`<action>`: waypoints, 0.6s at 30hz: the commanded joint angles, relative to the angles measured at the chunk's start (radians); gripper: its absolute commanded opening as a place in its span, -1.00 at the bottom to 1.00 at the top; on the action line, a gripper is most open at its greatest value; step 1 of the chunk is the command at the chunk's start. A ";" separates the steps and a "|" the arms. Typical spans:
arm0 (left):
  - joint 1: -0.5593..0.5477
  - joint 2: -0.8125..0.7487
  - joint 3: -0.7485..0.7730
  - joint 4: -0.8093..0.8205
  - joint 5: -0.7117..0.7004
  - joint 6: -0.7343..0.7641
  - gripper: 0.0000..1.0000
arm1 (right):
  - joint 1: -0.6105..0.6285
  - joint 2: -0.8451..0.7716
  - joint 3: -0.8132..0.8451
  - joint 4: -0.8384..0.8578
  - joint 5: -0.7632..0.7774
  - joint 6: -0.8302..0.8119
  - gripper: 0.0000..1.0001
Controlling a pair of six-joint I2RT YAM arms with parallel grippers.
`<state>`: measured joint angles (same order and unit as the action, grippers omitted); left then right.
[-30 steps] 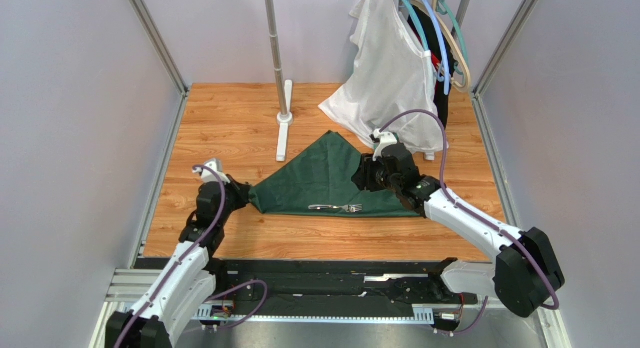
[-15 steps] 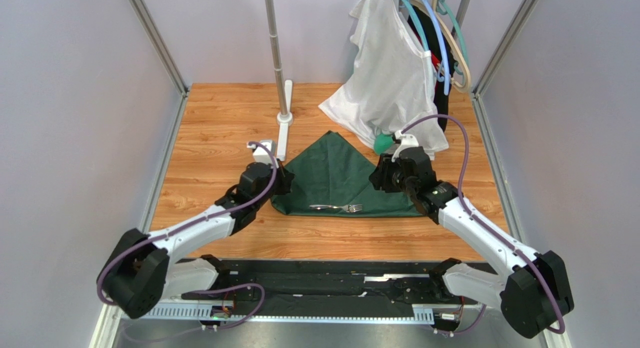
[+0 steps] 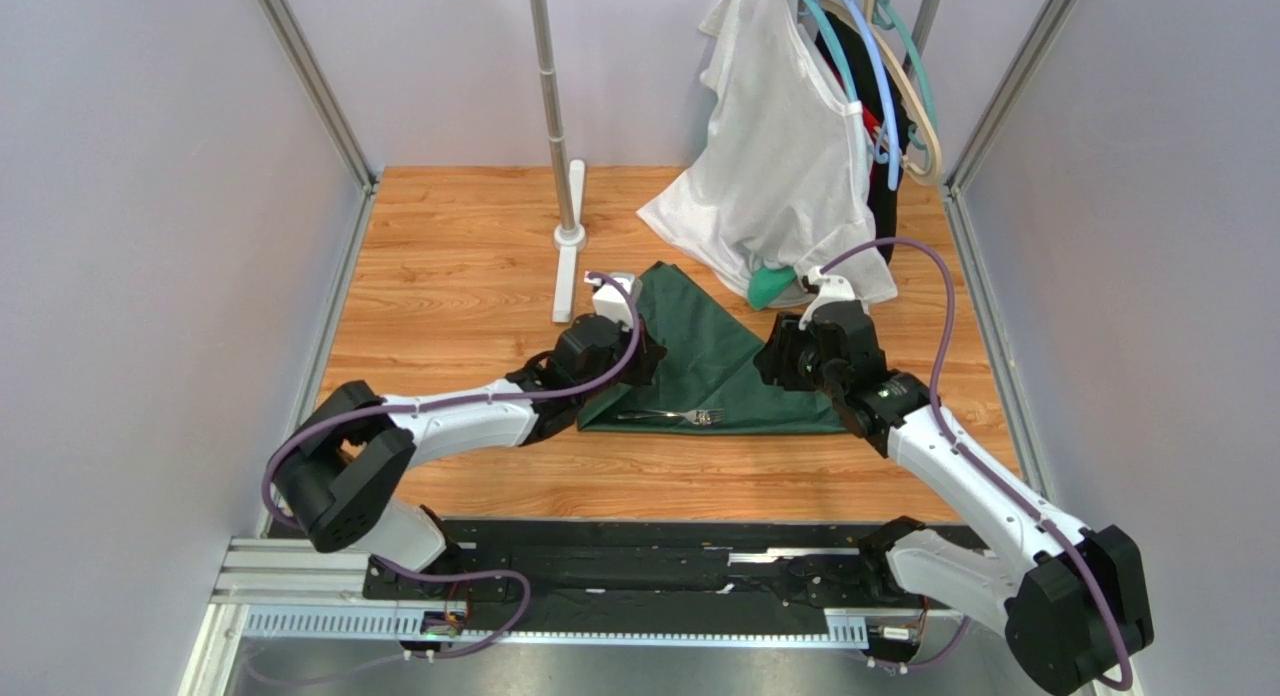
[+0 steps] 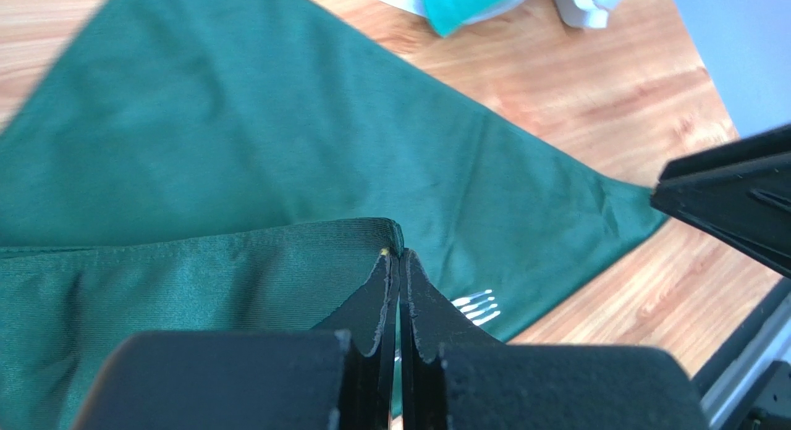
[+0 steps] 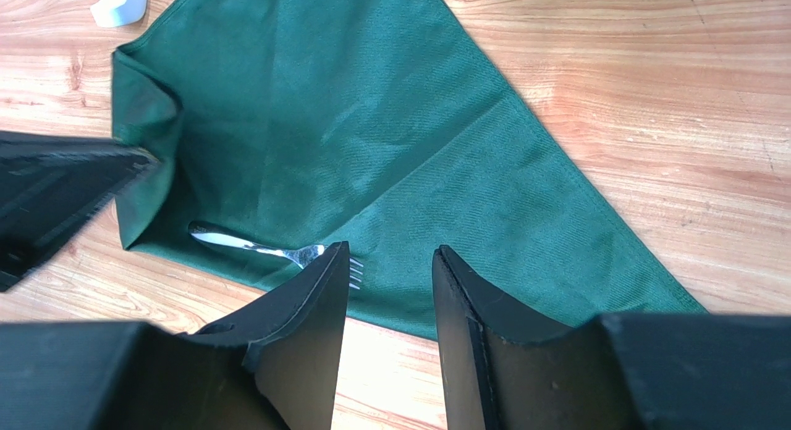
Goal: Fold the napkin, place the utensils inside, and roll it up
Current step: Fold the napkin
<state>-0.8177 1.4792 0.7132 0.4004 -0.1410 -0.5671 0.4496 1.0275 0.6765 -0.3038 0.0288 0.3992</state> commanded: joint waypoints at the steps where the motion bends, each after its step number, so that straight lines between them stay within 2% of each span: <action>1: -0.054 0.059 0.083 0.097 0.050 0.044 -1.00 | -0.014 -0.030 0.000 -0.008 0.019 0.009 -0.16; 10: -0.106 0.182 0.149 0.140 0.182 0.111 -1.00 | -0.026 -0.061 -0.015 -0.026 0.019 0.006 -0.16; 18: -0.126 0.231 0.161 0.160 0.282 0.182 -1.00 | -0.043 -0.072 -0.022 -0.034 0.014 0.007 -0.15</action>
<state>-0.9272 1.7016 0.8394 0.4999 0.0704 -0.4500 0.4168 0.9760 0.6594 -0.3420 0.0338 0.3996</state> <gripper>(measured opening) 0.008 0.422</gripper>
